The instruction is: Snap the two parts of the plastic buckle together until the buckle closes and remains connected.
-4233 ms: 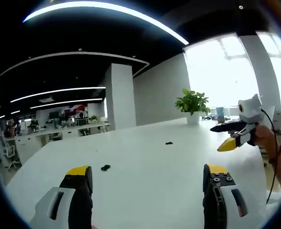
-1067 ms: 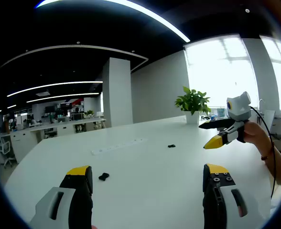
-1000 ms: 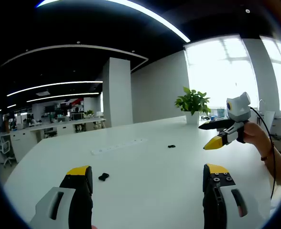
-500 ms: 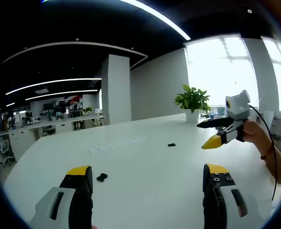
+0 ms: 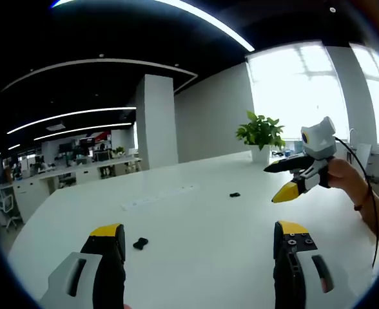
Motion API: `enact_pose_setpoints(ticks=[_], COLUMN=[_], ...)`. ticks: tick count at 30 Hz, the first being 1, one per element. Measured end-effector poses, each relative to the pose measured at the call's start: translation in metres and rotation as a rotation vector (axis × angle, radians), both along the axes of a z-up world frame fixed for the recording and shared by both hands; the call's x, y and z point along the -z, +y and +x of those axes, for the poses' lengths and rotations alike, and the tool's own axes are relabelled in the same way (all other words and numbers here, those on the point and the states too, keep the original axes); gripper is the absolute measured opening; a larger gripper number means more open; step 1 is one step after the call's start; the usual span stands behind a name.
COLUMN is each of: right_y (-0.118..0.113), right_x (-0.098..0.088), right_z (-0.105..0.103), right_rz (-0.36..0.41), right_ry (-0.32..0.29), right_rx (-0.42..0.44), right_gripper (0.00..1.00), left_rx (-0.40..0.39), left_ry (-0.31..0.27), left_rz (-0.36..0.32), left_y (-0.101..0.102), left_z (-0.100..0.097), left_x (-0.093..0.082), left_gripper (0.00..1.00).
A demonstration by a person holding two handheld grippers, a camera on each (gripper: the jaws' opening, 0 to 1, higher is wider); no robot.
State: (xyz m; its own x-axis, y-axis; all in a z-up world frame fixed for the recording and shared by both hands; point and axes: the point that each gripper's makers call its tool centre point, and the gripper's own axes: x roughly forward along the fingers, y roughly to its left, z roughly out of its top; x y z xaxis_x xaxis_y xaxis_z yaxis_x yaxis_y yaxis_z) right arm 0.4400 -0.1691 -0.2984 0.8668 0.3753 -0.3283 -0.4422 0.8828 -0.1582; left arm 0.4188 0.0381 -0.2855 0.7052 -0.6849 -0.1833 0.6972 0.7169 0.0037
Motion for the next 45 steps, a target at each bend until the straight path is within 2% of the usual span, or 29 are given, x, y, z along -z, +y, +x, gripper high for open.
enact_pose_setpoints(ticks=[17, 32, 40, 45], right_y=[-0.008, -0.007, -0.009, -0.008], right_x=[0.0, 0.011, 0.007, 0.005], right_z=[0.013, 0.028, 0.034, 0.037], right_rz=[0.024, 0.041, 0.038, 0.038], right_ry=[0.016, 0.061, 0.054, 0.055], right_rx=[0.018, 0.02, 0.023, 0.022], right_gripper=[0.96, 0.95, 0.96, 0.96], left_rx=[-0.013, -0.009, -0.011, -0.016], left_ry=[0.023, 0.048, 0.057, 0.061], left_rz=[0.004, -0.002, 0.016, 0.001], left_y=[0.005, 0.002, 0.002, 0.003], left_z=[0.018, 0.029, 0.032, 0.038], left_x=[0.003, 0.008, 0.013, 0.01], left_gripper=[0.97, 0.97, 0.97, 0.97])
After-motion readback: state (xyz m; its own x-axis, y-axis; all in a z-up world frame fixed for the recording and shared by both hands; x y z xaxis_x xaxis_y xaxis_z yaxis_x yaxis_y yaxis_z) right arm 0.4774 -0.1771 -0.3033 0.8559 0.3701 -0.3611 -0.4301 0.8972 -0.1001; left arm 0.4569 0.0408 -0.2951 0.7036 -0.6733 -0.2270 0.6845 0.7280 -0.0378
